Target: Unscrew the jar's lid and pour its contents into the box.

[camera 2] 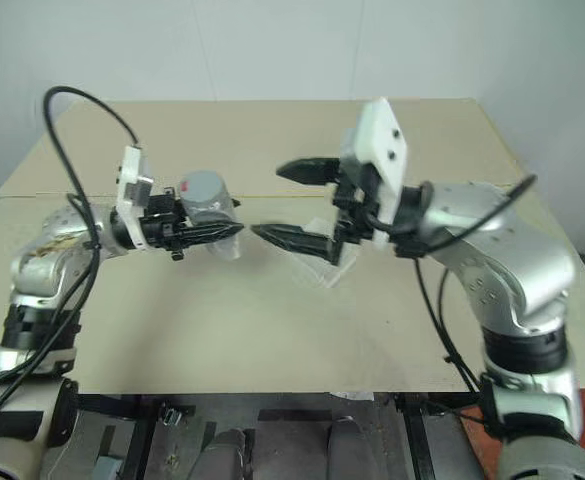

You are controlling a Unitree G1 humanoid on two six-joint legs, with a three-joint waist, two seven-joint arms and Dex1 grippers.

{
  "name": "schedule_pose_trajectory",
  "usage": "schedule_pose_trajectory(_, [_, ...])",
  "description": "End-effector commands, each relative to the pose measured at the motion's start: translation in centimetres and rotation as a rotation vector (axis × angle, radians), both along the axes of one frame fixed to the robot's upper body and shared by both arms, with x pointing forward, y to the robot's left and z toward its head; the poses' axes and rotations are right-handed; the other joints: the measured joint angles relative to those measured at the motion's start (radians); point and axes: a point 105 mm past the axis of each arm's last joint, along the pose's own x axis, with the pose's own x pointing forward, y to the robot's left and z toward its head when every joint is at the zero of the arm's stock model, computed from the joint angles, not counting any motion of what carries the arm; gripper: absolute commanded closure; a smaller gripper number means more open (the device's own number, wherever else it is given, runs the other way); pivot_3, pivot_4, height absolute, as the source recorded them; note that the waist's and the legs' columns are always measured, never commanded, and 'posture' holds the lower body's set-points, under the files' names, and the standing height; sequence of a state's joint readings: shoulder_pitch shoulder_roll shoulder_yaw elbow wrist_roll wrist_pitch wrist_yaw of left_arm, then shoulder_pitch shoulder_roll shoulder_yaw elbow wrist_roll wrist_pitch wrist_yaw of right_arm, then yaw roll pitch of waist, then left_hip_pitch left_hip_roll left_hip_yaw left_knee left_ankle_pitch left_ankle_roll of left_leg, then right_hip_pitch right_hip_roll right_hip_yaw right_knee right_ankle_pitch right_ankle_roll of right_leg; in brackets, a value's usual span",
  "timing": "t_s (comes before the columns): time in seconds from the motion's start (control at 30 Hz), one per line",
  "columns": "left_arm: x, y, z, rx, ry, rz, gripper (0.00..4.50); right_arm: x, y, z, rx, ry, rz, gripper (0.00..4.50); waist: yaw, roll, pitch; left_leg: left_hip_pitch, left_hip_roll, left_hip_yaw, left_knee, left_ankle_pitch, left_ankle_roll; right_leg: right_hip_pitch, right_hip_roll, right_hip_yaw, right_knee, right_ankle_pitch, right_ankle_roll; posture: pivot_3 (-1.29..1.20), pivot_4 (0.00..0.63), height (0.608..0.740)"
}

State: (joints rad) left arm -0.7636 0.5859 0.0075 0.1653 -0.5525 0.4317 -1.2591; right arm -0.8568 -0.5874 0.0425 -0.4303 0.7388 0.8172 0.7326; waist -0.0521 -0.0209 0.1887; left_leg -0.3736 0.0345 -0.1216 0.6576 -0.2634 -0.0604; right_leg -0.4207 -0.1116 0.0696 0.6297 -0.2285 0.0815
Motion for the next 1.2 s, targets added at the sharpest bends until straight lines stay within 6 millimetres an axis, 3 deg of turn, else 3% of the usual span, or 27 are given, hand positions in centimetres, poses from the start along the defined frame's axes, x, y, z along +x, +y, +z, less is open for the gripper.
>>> schedule_pose_trajectory(0.03, [-0.2, -1.4, 1.1, -0.001, -0.052, -0.109, 2.56, 0.6, 1.6, 0.6, 0.000, 0.011, -0.029, 0.00, 0.000, 0.000, 0.000, -0.001, 0.000, 0.000, 0.000, 0.000, 0.000, 0.000, 0.000, 0.000, 0.000, 0.000, 0.000, 0.00, 0.150, 0.740])
schedule_pose_trajectory(0.27, [0.2, -2.5, 0.8, 0.033, -0.091, -0.167, 2.56, 1.3, 2.8, 0.6, -0.005, 0.039, -0.068, 0.00, -0.017, 0.000, 0.000, -0.003, 0.000, -0.001, 0.000, 0.000, 0.000, -0.002, 0.000, -0.001, 0.002, 0.000, 0.000, 0.00, 0.150, 0.740])
schedule_pose_trajectory(0.63, [0.0, -2.4, 1.0, 0.047, -0.120, -0.180, 2.56, 1.9, 3.8, 0.1, -0.014, 0.059, -0.078, 0.00, -0.038, 0.000, 0.000, -0.003, 0.000, -0.002, 0.001, 0.000, 0.000, -0.002, 0.000, -0.001, 0.003, 0.000, 0.000, 0.00, 0.150, 0.740])
schedule_pose_trajectory(0.73, [-0.1, -2.3, 0.9, 0.048, -0.124, -0.178, 2.56, 1.9, 3.9, -0.2, -0.021, 0.067, -0.072, 0.60, -0.043, 0.000, 0.000, -0.003, 0.000, -0.003, 0.001, 0.000, 0.000, -0.002, 0.000, -0.001, 0.004, 0.000, 0.000, 0.00, 0.150, 0.740])
schedule_pose_trajectory(0.87, [-0.3, -2.3, 1.1, 0.045, -0.130, -0.180, 2.56, 1.9, 3.9, -0.6, -0.033, 0.080, -0.055, 1.77, -0.045, 0.000, 0.000, -0.003, 0.000, -0.003, 0.001, 0.000, 0.000, -0.002, 0.000, -0.001, 0.004, 0.000, 0.000, 0.00, 0.150, 0.740])
schedule_pose_trajectory(1.03, [-1.1, -2.4, 2.1, 0.036, -0.155, -0.236, 2.56, 1.6, 3.7, -1.6, -0.061, 0.116, 0.054, 1.77, -0.045, 0.000, 0.000, -0.003, 0.000, -0.003, 0.001, 0.000, 0.000, -0.002, 0.000, -0.001, 0.004, 0.000, 0.000, 0.00, 0.150, 0.740])
schedule_pose_trajectory(1.2, [-3.3, -2.1, 3.1, 0.051, -0.166, -0.366, 2.56, 0.5, 3.2, -2.3, -0.139, 0.088, 0.327, 1.77, -0.045, 0.001, 0.000, -0.003, 0.000, -0.003, 0.001, 0.000, 0.000, -0.002, 0.000, -0.001, 0.004, 0.000, 0.000, 0.00, 0.150, 0.740])
